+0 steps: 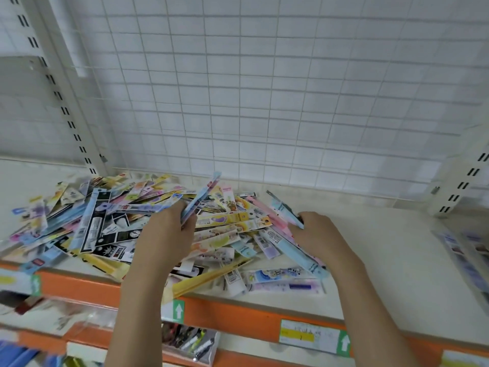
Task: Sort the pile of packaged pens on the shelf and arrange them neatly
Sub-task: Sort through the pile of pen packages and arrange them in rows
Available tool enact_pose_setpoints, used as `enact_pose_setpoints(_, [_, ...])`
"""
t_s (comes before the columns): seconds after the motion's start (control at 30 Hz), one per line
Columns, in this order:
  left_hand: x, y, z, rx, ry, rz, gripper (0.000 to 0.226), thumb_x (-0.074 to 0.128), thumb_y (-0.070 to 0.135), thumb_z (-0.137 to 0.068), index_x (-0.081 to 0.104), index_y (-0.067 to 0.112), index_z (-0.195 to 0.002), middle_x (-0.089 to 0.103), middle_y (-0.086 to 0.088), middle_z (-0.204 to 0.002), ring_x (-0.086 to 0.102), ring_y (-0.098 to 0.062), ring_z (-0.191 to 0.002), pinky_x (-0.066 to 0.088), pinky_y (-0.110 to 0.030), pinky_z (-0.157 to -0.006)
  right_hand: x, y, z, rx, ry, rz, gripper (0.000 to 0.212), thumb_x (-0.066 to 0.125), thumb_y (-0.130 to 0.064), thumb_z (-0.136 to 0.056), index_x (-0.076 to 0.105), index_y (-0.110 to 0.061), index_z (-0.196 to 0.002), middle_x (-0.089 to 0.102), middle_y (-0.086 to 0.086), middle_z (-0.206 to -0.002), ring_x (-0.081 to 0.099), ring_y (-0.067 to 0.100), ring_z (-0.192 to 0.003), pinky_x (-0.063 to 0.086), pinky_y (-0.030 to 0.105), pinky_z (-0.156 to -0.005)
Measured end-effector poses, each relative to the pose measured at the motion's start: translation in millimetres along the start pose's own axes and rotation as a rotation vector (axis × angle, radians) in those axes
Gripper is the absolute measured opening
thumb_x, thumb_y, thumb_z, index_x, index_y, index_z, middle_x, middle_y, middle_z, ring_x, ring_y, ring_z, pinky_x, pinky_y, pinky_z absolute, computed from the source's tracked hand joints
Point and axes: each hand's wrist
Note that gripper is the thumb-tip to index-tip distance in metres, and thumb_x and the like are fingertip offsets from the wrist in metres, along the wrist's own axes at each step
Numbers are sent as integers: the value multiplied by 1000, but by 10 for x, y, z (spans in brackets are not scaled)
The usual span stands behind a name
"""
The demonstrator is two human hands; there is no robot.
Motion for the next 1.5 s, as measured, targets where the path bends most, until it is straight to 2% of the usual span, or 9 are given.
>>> enact_pose_setpoints(0.23, [92, -15, 60, -53, -384, -111, 24, 64, 31, -84, 49, 15, -75, 49, 1, -69, 50, -19, -64, 36, -27, -55, 93, -31, -20, -34, 6, 9, 28, 46, -25, -93, 41, -25, -66, 49, -4, -67, 46, 14, -59, 32, 25, -48])
enact_pose_setpoints(0.47, [63, 119, 2, 12, -140, -100, 31, 52, 31, -93, 46, 19, -66, 44, 3, -62, 46, -18, -58, 31, -28, -51, 43, 27, 17, -19, 43, -40, 17, 46, -24, -93, 48, -19, -77, 53, 0, -72, 51, 23, -66, 36, 29, -54])
enact_pose_setpoints(0.63, [-92, 213, -23, 26, 44, 221, 22, 56, 27, -92, 61, 11, -78, 60, -6, -65, 67, -21, -60, 42, -32, -51, 48, 46, 10, -16, 91, -108, 16, 46, -24, -93, 47, -17, -78, 55, 4, -73, 52, 24, -66, 37, 31, -57])
enact_pose_setpoints(0.73, [-167, 262, 7, -10, 49, 418, 20, 57, 23, -92, 60, 23, -72, 68, -10, -69, 66, -4, -55, 54, -39, -61, 54, 27, 11, -15, 95, -130, 15, 45, -22, -93, 50, -13, -82, 55, 5, -72, 50, 23, -64, 36, 31, -57])
enact_pose_setpoints(0.8, [-179, 257, -5, -15, 54, 447, 22, 56, 23, -92, 64, 14, -73, 68, -15, -71, 67, -19, -64, 55, -40, -69, 64, 11, 12, -16, 93, -140, 15, 45, -22, -93, 49, -13, -80, 53, 4, -70, 48, 22, -63, 35, 30, -56])
enact_pose_setpoints(0.97, [-191, 213, -1, -10, 34, 408, 32, 60, 26, -89, 62, 0, -69, 47, -7, -53, 39, -9, -45, 29, -17, -46, 103, -48, 12, -29, 85, -141, 18, 45, -20, -93, 45, -17, -75, 49, 2, -67, 44, 21, -59, 32, 29, -54])
enact_pose_setpoints(1.2, [-176, 93, -31, -24, 59, 331, 15, 67, 11, -83, 71, 4, -95, 44, 13, -80, 46, -19, -100, 31, -18, -67, 199, -286, -20, -101, 36, -77, 19, 47, -23, -95, 47, -21, -76, 52, -1, -71, 52, 23, -68, 37, 30, -57])
enact_pose_setpoints(1.3, [-187, 4, -35, -37, 66, 320, 14, 63, 9, -86, 71, 6, -97, 58, -1, -104, 47, -21, -117, 34, -20, -77, 281, -484, -59, -170, -13, -28, 19, 47, -22, -95, 49, -21, -76, 56, 2, -74, 54, 23, -71, 39, 31, -59])
enact_pose_setpoints(1.5, [-252, -179, -5, -105, 78, 394, 16, 50, 11, -95, 63, 17, -100, 65, -1, -87, 67, -23, -79, 51, -33, -72, 474, -765, -128, -288, -100, 40, 31, 53, -29, -93, 53, -20, -123, 58, -5, -84, 50, 11, -62, 35, 21, -48])
Point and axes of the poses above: each hand's wrist, its own z-axis away from the middle knuckle, its own x-axis out of the palm, y = z × x
